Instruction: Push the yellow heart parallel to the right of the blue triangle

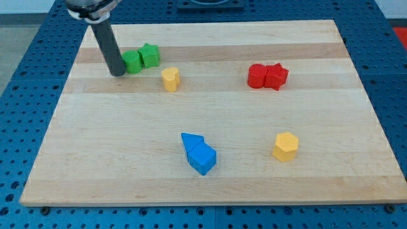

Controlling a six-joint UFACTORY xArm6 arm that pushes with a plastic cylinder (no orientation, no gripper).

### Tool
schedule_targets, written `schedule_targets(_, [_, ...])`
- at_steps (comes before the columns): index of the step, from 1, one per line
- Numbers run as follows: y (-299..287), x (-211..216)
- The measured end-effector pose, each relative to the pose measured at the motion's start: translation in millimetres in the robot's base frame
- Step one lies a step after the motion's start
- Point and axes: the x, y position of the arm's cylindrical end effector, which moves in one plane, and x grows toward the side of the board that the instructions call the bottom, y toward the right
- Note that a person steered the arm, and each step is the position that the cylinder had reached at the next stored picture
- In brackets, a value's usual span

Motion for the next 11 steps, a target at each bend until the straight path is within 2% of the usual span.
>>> schedule_targets(2, [35,16])
schedule_targets(4, [117,18])
schedule_targets(7, [135,67])
schedule_targets(9, [187,79])
schedule_targets(11, [188,106])
